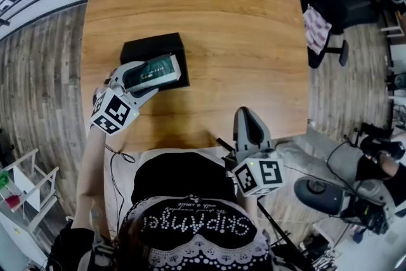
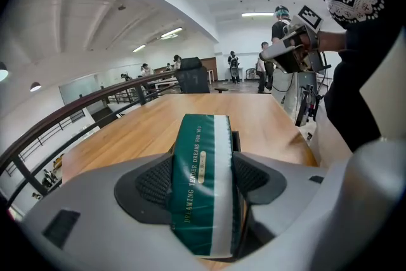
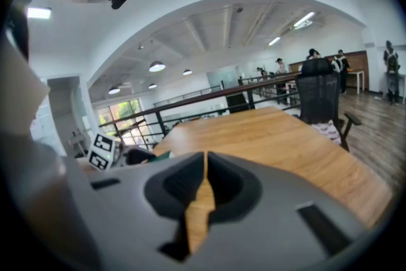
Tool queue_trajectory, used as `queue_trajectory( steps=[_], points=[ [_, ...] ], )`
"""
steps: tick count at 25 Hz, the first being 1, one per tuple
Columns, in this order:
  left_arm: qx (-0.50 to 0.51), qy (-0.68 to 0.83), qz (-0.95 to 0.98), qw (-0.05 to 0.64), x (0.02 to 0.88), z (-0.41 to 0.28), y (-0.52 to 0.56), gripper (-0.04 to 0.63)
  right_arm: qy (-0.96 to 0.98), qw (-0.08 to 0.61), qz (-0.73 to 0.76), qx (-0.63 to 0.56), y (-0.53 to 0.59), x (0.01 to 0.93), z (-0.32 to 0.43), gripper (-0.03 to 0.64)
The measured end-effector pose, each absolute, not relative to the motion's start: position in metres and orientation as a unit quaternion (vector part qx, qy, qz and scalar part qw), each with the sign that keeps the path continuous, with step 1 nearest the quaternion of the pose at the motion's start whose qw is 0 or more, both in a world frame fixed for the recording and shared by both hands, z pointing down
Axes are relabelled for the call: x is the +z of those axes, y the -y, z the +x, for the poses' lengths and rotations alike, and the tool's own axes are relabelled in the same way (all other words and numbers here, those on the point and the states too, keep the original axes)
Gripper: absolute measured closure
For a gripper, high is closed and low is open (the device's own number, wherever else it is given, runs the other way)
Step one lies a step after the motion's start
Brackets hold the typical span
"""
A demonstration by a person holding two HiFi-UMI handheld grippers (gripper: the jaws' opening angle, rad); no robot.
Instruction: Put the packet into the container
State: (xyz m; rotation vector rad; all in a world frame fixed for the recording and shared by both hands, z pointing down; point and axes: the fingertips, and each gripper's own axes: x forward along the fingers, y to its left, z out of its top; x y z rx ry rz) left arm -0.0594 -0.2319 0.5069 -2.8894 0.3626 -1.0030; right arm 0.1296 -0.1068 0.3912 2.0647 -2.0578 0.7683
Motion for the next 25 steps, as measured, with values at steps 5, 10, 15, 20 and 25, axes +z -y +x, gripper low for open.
queue_trajectory(
  steps=[5, 10, 15, 20, 25],
  points=[
    [-0.34, -0.105, -0.934, 0.031, 0.518, -0.054, 0.234, 0.268, 0.681, 0.063, 0.684, 0.254, 0.108, 0.394, 0.133, 0.578],
    [-0.352, -0.1, -0.93, 0.023, 0.529, -0.05, 0.232, 0.269, 0.68, 0.063, 0.684, 0.256, 0.105, 0.396, 0.135, 0.578],
    [-0.364, -0.091, -0.927, 0.009, 0.539, -0.049, 0.233, 0.269, 0.682, 0.063, 0.684, 0.253, 0.107, 0.392, 0.133, 0.578],
    [-0.372, -0.097, -0.923, 0.002, 0.542, -0.049, 0.236, 0.268, 0.681, 0.064, 0.684, 0.253, 0.106, 0.39, 0.131, 0.578],
    [-0.4, -0.107, -0.91, -0.014, 0.55, -0.047, 0.239, 0.27, 0.683, 0.064, 0.682, 0.253, 0.105, 0.388, 0.131, 0.578]
  ],
)
